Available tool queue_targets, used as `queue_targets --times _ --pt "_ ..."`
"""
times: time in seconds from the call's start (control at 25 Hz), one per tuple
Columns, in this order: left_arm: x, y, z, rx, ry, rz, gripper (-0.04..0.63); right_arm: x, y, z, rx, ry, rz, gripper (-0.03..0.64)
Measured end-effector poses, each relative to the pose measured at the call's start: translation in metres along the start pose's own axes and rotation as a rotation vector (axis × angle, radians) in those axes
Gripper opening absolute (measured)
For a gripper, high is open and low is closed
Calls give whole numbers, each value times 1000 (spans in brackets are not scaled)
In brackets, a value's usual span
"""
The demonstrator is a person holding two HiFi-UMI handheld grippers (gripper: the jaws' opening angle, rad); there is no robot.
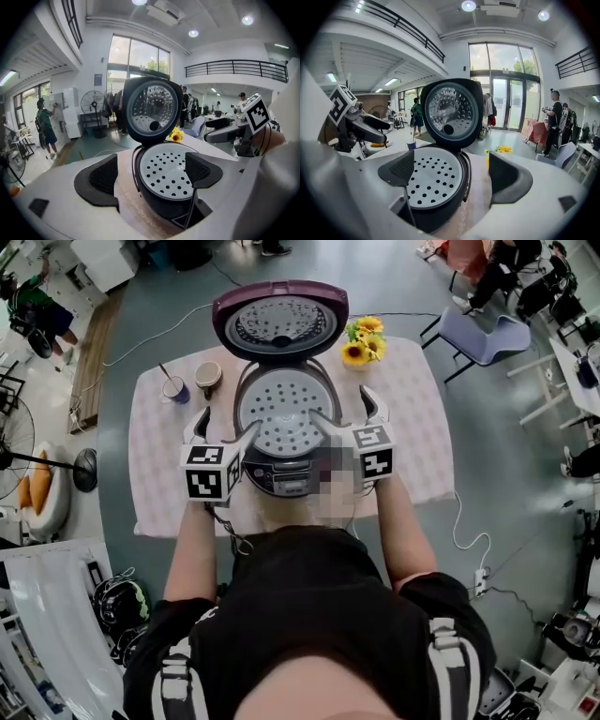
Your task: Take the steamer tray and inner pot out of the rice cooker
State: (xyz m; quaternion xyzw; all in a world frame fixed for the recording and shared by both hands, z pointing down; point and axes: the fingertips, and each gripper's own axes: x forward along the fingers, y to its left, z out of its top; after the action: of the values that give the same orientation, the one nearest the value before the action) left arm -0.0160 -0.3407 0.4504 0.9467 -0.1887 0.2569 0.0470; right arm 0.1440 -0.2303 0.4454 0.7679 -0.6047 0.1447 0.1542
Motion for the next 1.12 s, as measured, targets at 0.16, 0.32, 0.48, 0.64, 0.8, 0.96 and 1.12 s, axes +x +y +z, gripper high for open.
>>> queue_targets --times 0.16,0.32,0.48,0.64,0.8,0.96,1.12 --pt "19 3 -10 31 82 -9 428 20 -7 -17 -22 75 8 471" --pt "37 8 -20 36 153 -21 428 38 -11 -30 -29 130 21 469" --pt "58 10 -34 43 227 -45 428 56 -14 -47 -45 197 45 468" --pt "74 12 -47 59 284 -62 426 71 -11 -56 -70 241 74 462" --pt "86 15 -54 65 324 -78 426 80 -6 -65 -101 284 113 397" --pt "95 13 -64 72 373 -104 422 85 -10 -71 -113 304 108 307" --pt "101 12 -77 72 415 -112 403 91 -11 -80 -127 337 112 285"
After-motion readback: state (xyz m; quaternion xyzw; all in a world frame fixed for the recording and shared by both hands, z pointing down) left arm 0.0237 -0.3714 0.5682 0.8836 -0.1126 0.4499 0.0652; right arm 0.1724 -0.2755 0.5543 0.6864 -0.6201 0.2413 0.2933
